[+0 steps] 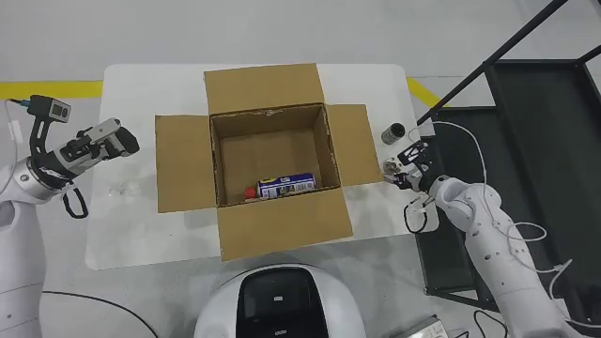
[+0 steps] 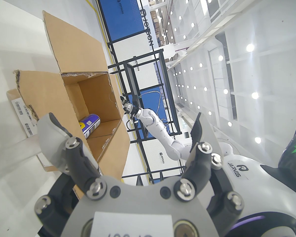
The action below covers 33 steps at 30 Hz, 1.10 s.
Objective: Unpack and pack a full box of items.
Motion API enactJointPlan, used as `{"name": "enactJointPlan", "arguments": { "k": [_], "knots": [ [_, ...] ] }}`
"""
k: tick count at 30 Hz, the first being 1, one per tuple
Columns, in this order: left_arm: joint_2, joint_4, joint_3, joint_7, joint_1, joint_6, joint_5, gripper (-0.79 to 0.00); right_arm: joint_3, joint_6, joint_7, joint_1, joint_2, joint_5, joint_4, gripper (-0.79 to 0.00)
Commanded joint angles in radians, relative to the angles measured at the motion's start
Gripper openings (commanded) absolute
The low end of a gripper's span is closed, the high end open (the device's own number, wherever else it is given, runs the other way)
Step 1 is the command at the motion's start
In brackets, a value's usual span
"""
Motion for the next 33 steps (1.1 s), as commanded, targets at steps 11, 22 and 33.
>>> {"name": "enactJointPlan", "arguments": {
  "k": [11, 22, 33],
  "knots": [
    [0.0, 0.0, 0.0, 0.0, 0.0, 0.0, 0.0, 0.0, -0.085, 0.033, 0.075, 0.133, -0.024, 0.064, 0.178, 0.0],
    [0.0, 0.0, 0.0, 0.0, 0.0, 0.0, 0.0, 0.0, -0.132, 0.033, 0.108, 0.214, -0.04, 0.109, 0.289, -0.065],
    [0.0, 0.0, 0.0, 0.0, 0.0, 0.0, 0.0, 0.0, -0.156, 0.053, 0.112, 0.251, -0.046, 0.102, 0.343, -0.785]
  ]
}}
